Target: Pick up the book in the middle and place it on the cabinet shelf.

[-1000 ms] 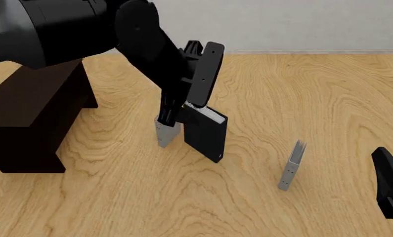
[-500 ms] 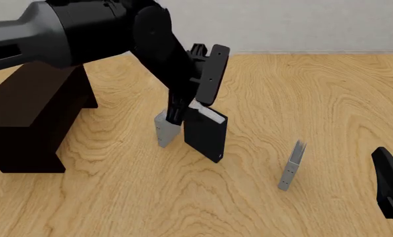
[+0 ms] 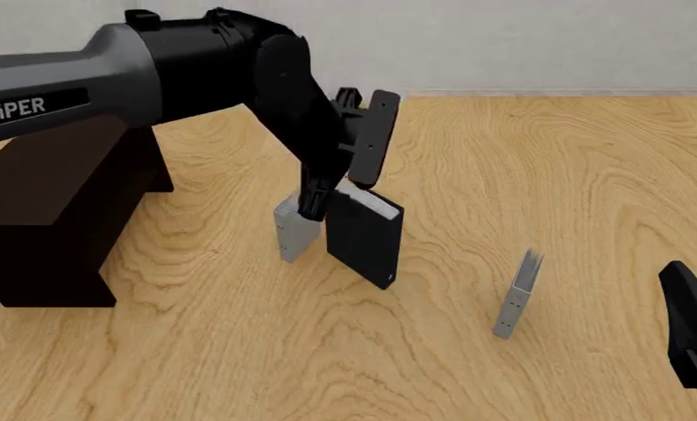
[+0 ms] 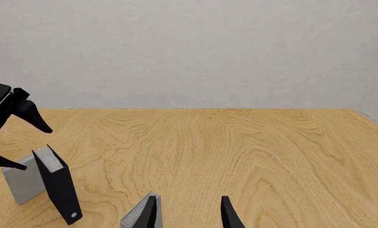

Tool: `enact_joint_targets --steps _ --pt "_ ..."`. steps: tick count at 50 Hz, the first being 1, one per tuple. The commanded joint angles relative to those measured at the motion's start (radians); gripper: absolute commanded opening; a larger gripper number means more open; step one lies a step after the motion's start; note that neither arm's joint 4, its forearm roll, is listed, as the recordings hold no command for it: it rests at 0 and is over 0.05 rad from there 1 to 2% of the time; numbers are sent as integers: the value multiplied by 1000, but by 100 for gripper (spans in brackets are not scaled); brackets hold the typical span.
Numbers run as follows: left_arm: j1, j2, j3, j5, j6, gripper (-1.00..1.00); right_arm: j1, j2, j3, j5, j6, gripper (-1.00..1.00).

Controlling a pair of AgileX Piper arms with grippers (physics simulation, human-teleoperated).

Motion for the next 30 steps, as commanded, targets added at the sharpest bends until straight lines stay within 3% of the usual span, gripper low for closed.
enact_joint_targets --steps 1,30 --pt "-6 4 43 -40 10 100 0 0 0 0 0 100" --pt "1 50 19 -78 15 100 0 0 0 0 0 100"
